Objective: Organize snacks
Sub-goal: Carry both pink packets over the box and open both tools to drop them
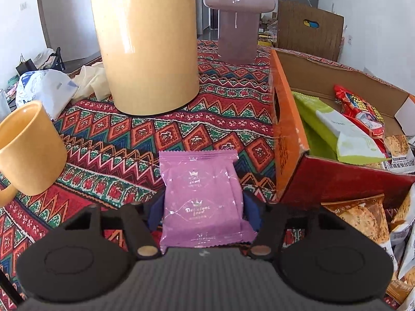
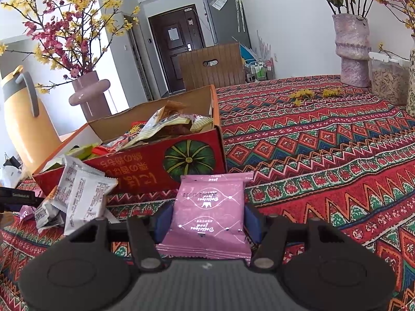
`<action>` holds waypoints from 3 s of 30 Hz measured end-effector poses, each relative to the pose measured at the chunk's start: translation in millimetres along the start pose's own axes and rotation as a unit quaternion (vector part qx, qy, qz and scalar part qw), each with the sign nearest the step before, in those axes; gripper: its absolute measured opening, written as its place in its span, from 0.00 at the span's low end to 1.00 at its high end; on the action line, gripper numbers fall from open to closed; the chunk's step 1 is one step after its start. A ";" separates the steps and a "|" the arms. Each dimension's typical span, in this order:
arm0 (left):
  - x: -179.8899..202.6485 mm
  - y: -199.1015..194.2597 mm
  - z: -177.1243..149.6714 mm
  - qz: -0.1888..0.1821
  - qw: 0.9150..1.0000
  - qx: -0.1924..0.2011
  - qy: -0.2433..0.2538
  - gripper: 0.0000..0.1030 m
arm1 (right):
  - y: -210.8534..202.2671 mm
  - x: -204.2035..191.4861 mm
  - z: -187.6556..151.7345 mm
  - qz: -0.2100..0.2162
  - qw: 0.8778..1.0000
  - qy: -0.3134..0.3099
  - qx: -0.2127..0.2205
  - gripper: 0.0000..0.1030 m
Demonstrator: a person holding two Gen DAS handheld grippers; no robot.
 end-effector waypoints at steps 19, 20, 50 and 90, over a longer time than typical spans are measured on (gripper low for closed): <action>-20.2 -74.3 4.7 -0.017 0.996 0.085 -0.009 0.61 | -33.7 -8.7 12.5 0.001 0.999 -0.023 0.036 0.57; -21.4 -80.4 7.8 -0.017 0.995 0.093 -0.009 0.61 | -38.2 -9.9 16.1 0.001 0.999 -0.026 0.043 0.57; 69.9 -125.3 83.6 -0.088 0.978 0.190 0.011 0.61 | -19.2 -116.5 107.1 0.069 0.986 -0.103 0.107 0.57; 78.9 -69.9 65.8 -0.081 0.969 0.230 -0.028 1.00 | 44.1 -95.1 92.6 0.033 0.994 -0.043 0.099 1.00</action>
Point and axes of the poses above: each gripper's, at about its wrist camera, not at the fingertips, and y roughly the way its jaws point, x to its right, z to its top, the point moved 5 cm from there along y, roughly the way its jaws point, and after that the axes turned 6 degrees about y, right-handed, at the moved point
